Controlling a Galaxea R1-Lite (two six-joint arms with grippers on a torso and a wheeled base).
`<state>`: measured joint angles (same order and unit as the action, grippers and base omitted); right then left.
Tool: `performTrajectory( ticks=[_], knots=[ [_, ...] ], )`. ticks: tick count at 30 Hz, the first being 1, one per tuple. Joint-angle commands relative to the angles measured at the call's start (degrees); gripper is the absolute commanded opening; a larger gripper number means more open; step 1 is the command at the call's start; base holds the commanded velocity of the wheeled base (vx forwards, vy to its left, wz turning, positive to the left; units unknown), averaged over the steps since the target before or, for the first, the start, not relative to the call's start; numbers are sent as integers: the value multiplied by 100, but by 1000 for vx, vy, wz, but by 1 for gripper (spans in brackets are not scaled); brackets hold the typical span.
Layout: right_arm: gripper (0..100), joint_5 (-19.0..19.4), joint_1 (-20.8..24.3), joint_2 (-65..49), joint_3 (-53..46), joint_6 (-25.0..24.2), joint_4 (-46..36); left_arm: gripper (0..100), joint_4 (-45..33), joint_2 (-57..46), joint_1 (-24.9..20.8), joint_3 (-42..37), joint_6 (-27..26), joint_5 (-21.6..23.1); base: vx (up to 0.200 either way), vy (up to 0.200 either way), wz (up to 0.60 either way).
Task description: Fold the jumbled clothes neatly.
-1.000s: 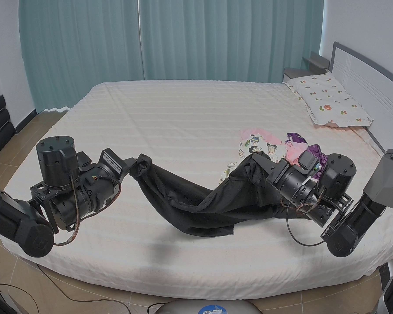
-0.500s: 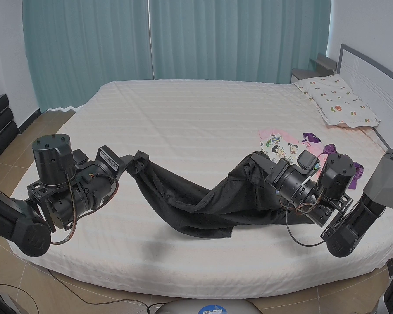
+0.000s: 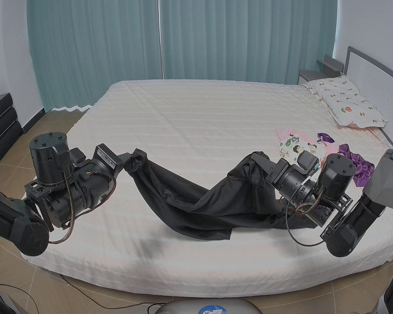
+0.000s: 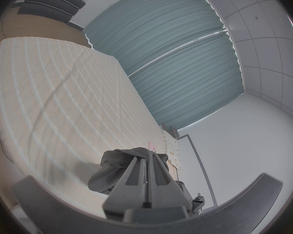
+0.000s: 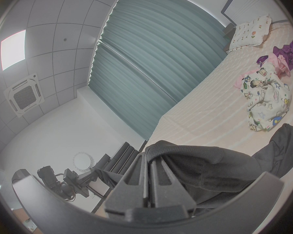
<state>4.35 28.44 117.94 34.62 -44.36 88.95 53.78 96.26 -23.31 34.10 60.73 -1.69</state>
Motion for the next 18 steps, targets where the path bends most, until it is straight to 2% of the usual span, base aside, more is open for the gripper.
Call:
performTrajectory(
  ticks=[1, 8, 12, 18],
  knots=[
    [0, 13, -14, 27, 36, -2, 87, 0, 9, 51, 2, -17, 9, 2, 0, 0, 0],
    [0, 83, -76, 194, 203, 33, 52, 0, 18, 60, -33, 53, 17, 20, 0, 0, 0],
    [0, 75, -295, 282, 440, 94, -142, 0, 0, 227, -69, 220, 0, 11, 0, 0, 0],
    [0, -13, -357, -26, 80, 130, -177, 0, 0, 209, -69, -17, 0, 11, -200, 0, 0]
  ],
)
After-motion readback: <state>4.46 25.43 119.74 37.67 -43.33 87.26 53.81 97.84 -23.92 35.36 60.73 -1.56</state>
